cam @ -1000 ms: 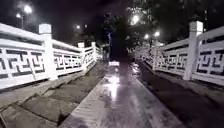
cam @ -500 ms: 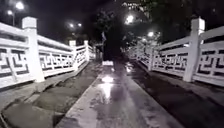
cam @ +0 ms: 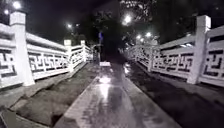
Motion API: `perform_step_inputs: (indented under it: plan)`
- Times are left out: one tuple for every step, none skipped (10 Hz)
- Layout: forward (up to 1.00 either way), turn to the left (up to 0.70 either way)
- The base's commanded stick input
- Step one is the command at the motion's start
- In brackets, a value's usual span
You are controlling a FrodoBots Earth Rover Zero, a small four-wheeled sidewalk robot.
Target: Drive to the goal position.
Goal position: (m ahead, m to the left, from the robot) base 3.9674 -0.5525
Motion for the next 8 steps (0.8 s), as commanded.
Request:
perform_step_inputs:
  plan:
    - [0.45,0.0]
    - [0.45,0.0]
    - [0.45,0.0]
    - [0.45,0.0]
    - [0.45,0.0]
    - [0.45,0.0]
    - [0.45,0.0]
    - [0.45,0.0]
